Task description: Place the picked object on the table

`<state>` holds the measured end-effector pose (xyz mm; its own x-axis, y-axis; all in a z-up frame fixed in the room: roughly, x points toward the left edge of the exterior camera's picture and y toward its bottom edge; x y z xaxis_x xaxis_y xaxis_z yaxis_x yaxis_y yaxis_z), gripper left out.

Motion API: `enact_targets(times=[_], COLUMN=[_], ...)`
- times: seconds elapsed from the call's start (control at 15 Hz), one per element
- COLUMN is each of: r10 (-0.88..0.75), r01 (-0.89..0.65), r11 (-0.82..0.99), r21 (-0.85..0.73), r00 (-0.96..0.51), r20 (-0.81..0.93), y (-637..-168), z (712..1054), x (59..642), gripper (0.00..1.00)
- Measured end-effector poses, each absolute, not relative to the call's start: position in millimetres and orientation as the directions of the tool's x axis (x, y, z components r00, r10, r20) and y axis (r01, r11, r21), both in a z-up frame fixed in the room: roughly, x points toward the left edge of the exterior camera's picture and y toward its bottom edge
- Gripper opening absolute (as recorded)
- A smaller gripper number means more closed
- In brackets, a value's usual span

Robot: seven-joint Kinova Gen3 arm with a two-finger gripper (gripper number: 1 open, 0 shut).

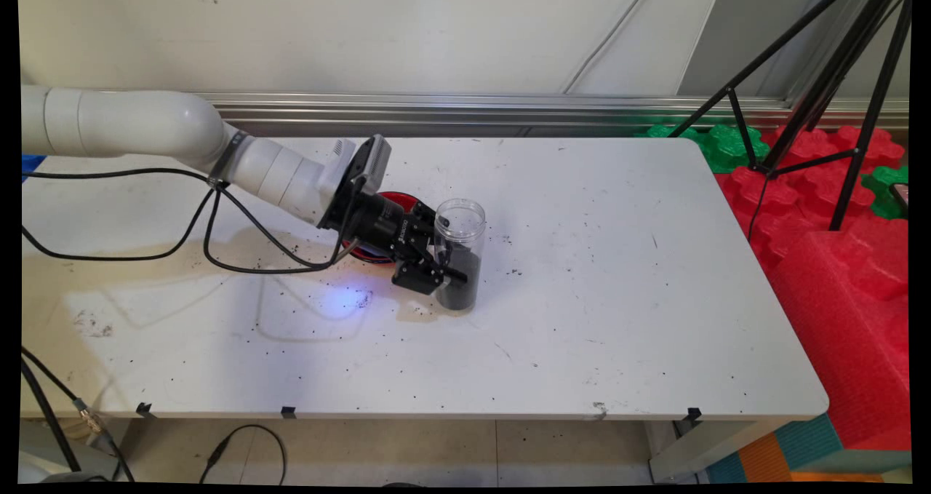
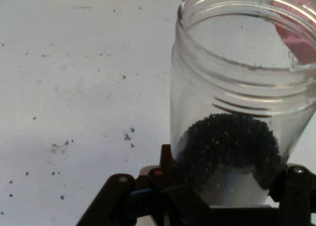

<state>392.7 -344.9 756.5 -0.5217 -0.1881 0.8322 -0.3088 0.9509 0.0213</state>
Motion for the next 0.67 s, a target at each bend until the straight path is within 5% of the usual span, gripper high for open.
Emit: enact_targets(times=[0.4, 0.47, 0.67], r10=[-0.192, -0.191, -0.19], r01=[-0.304, -0.304, -0.301], r11=[0.952, 0.953, 0.953], r21=[0.022, 0.022, 0.02], r00=[-0.54, -0.542, -0.547], r20=[0.819, 0.818, 0.815], y=[-345.5, -345.8, -346.3], z=[743.2, 741.6, 738.0], x=[391.7, 391.6, 391.9], gripper=[0.0, 1.0, 1.0])
